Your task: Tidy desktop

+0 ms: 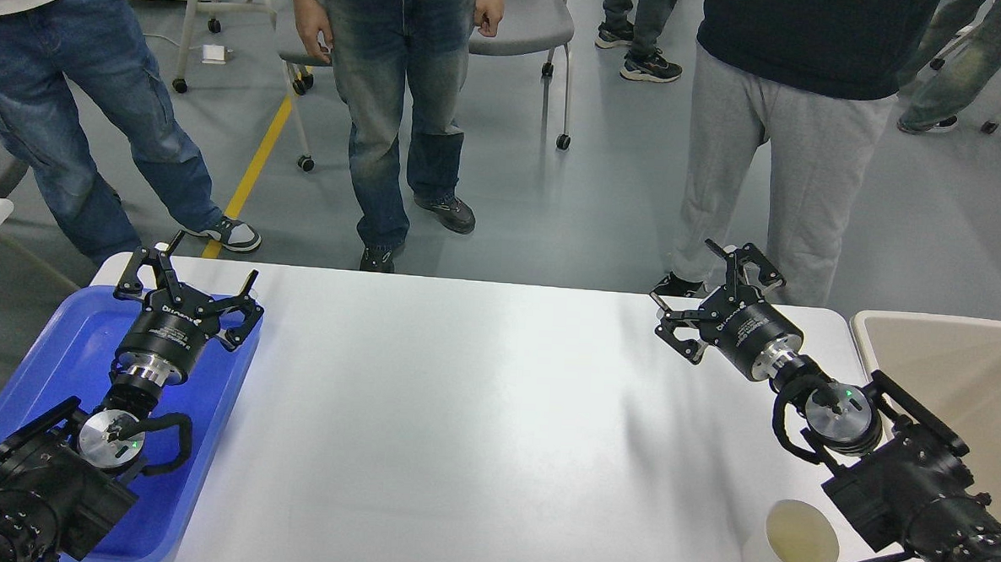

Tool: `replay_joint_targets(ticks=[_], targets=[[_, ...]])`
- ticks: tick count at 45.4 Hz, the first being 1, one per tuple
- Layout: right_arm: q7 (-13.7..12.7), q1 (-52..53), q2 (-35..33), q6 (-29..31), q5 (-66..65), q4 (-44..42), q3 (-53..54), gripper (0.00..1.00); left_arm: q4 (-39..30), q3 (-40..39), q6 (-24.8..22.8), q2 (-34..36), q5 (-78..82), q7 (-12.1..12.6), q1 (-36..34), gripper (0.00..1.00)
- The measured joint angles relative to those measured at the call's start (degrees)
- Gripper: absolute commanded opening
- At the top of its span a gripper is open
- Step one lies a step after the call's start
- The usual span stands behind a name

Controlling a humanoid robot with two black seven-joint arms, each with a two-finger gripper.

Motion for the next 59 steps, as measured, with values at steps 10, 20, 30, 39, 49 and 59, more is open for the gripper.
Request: replay_joint_targets(ticks=[10, 20, 30, 39, 49, 59], targets=[[0.00, 0.00, 0.01, 0.00, 0.00, -0.01, 0.02, 1.00, 0.00, 0.02, 0.00, 0.00, 0.02, 0.05, 0.00, 1.00], [0.01, 0.00, -0.03, 0.02, 0.00, 0.10, -0.30, 1.00, 0.00, 0.06, 0.00, 0.05, 0.00, 0.04, 0.00, 1.00], [0.01, -0.18, -0.08, 0.10, 0.00, 0.10, -0.54, 1.00, 0.00, 0.07, 0.00, 0.07, -0.03, -0.01, 0.00, 1.00], [-0.09, -0.08, -0.54, 0.10, 0.00, 0.45, -0.66, 1.00, 0.00, 0.07, 0.00, 0.08, -0.04, -0.01, 0.00, 1.00], [-0.50, 1.65, -1.78, -0.28, 0.06, 0.91, -0.76, 1.00, 0.00, 0.07, 0.00, 0.08, -0.04, -0.01, 0.00, 1.00], [-2.16, 5.55, -4.21, -1.48, 0.08, 1.41, -0.99, 1.00, 0.00, 0.07, 0.00, 0.08, -0.04, -0.01, 0.00, 1.00]])
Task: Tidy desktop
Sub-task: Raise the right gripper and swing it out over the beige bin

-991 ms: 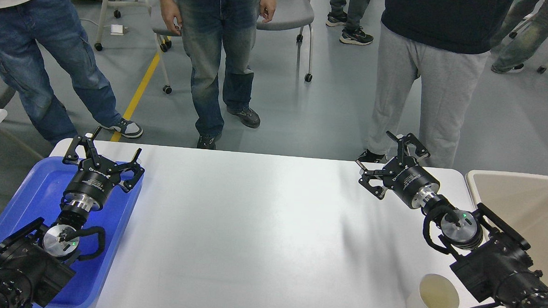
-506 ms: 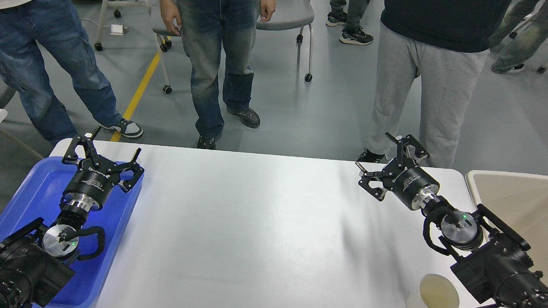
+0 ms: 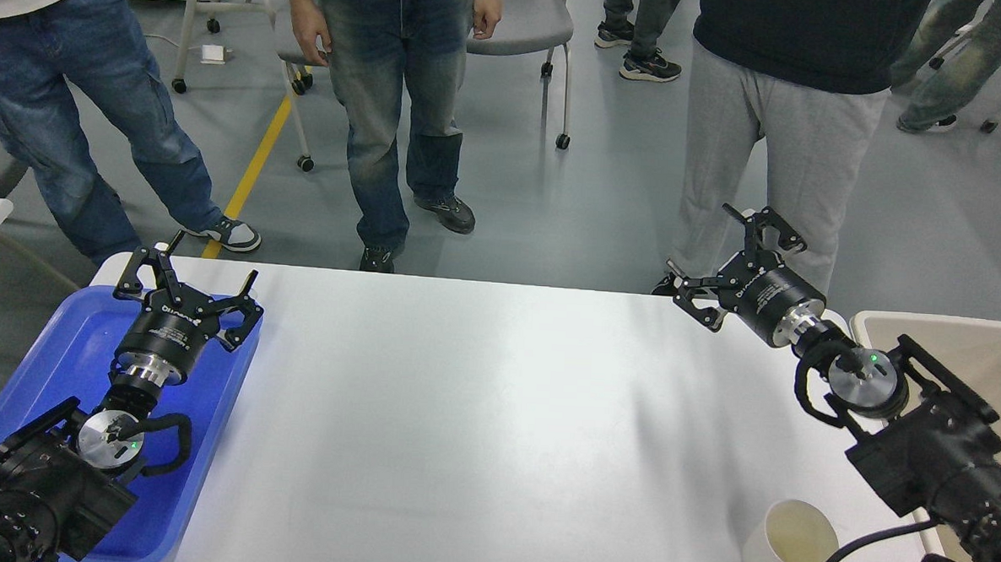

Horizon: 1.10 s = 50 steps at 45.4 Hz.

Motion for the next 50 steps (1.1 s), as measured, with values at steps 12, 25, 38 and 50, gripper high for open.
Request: replay_joint_targets(ticks=[12, 25, 38, 50], targets=[[-2.18, 5.55, -4.28, -2.22, 0.58, 1.49, -2.79, 1.00, 0.00, 0.00, 0.00, 0.00, 0.00, 0.00, 0.00, 1.00], [-5.30, 10.79, -8.85, -3.49, 0.96, 2.25, -4.83, 1.00, 0.00, -0.02, 0.00, 0.00, 0.00, 0.01, 0.00, 1.00], [-7.07, 12.89, -12.97, -3.73, 0.97, 3.29, -6.87, 1.00, 0.00, -0.02, 0.00, -0.01, 0.00, 0.01, 0.00, 1.00], [-7.68, 13.48, -17.75, -3.55, 1.05, 6.86, -9.14, 1.00, 0.00, -0.01, 0.00, -0.01, 0.00, 0.01, 0.00, 1.00]])
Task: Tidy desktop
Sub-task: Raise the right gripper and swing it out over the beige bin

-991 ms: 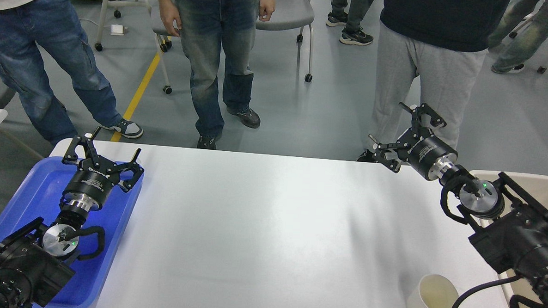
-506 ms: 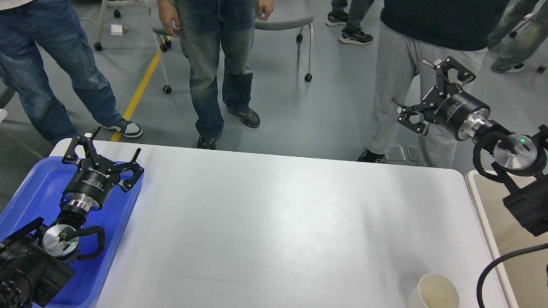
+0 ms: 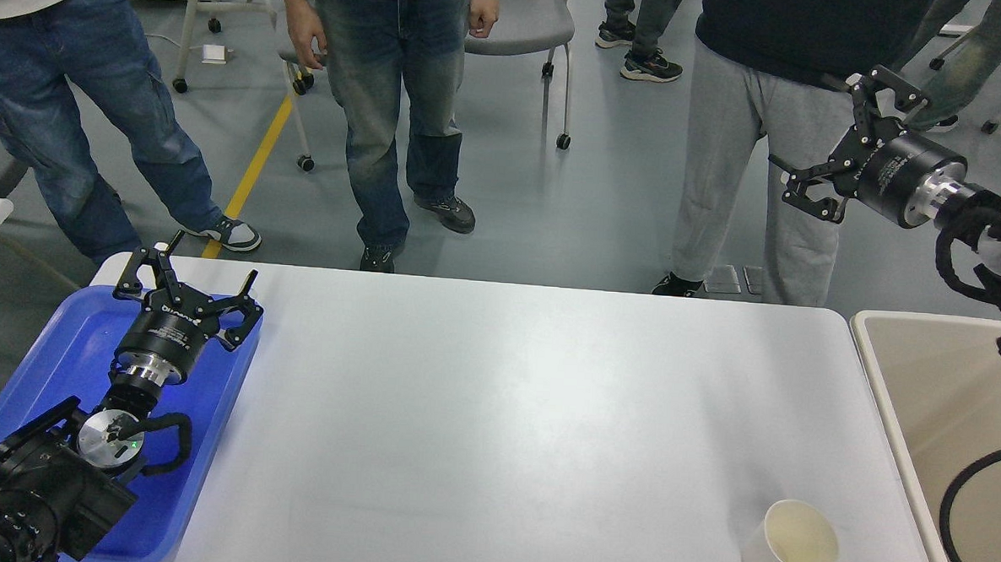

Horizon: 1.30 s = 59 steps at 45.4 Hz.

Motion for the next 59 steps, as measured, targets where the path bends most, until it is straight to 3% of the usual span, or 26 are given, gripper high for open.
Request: replay_joint_targets(ticks=[31, 59], targets=[[-0.20, -0.83, -17.58, 5.99, -1.94, 16.61, -12.61, 1.00, 0.01, -0.01, 0.00, 0.00, 0.00, 0.02, 0.00, 1.00], [0.19, -5.01, -28.03, 11.63, -20.88, 30.98, -15.65, 1.00, 0.00, 0.01, 0.00, 0.01, 0.00, -0.01, 0.00, 1.00]])
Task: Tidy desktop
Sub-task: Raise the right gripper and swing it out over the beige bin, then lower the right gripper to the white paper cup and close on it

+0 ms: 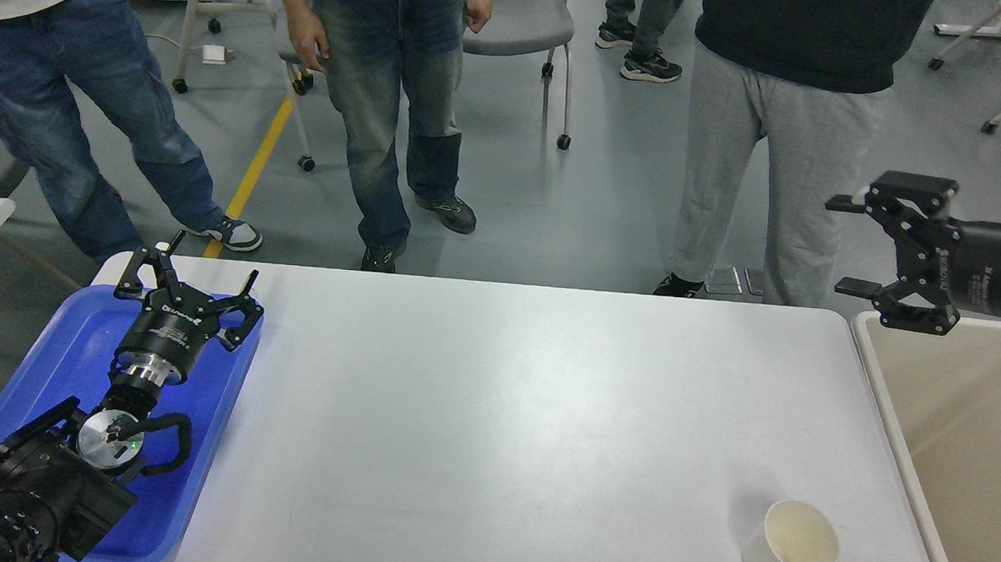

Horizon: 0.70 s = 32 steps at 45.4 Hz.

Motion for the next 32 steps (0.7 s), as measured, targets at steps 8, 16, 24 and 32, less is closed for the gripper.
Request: replay_joint_targets(ticks=[8, 16, 24, 32], targets=[[0.19, -1.48, -3.20, 2.41, -7.12, 2.83, -0.14, 1.00, 0.00, 0.00, 0.00, 0.00, 0.00, 0.00, 0.00, 1.00], [0.32, -3.35, -5.88, 4.36, -13.94, 5.88, -0.22, 1.00, 0.00, -0.03, 0.00, 0.00, 0.00, 0.01, 0.00, 1.00], [0.43, -5.38, -7.18, 5.12, -20.69, 8.73, -0.25, 1.00, 0.00, -0.04, 0.00, 0.00, 0.00, 0.03, 0.00, 1.00], [0.83, -7.73, -7.86, 5.45, -27.55, 11.18, -0.29, 1.00, 0.00, -0.05, 0.00, 0.00, 0.00, 0.03, 0.00, 1.00]])
